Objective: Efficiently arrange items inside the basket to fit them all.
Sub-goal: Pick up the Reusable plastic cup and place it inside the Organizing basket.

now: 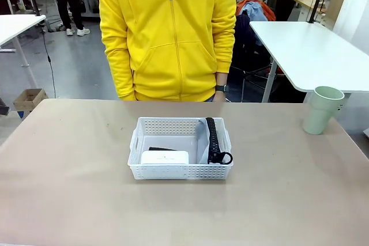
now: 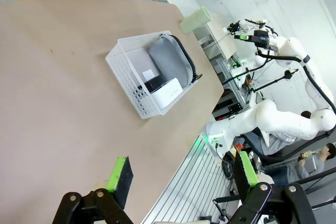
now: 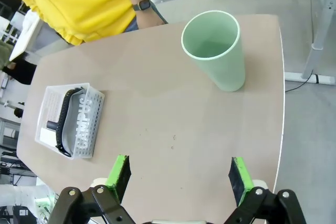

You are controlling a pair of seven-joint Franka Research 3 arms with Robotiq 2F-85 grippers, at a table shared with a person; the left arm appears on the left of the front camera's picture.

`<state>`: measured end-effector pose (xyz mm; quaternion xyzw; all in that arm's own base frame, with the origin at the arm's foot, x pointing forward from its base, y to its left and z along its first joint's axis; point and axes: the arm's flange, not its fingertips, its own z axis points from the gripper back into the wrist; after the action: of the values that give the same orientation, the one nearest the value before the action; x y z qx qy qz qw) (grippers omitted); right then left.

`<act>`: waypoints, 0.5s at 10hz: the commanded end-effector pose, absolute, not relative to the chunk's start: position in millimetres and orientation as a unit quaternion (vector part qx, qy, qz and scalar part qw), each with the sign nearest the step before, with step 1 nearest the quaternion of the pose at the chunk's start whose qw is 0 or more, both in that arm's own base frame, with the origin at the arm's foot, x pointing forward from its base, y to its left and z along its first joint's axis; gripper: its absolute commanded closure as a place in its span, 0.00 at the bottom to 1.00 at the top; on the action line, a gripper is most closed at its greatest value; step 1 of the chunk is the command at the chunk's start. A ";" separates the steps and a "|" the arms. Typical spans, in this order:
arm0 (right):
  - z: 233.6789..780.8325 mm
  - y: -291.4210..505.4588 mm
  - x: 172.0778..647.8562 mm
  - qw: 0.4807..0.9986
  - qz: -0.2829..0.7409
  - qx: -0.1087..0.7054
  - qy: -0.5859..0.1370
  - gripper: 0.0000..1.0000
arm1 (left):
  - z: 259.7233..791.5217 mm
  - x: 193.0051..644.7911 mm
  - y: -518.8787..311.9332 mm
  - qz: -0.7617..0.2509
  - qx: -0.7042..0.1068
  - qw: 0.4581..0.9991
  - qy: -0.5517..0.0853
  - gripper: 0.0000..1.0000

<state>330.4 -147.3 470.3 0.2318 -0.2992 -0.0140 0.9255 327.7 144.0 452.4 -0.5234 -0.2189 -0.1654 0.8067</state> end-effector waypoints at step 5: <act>473.5 -150.0 325.8 0.924 -0.015 0.235 -0.301 0.00 | 452.0 327.2 141.4 -0.166 -0.529 0.799 -0.231 0.00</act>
<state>327.5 -150.5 473.5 0.2346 -0.3058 -0.0149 0.9226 327.7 143.9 452.3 -0.5235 -0.2188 -0.1653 0.8067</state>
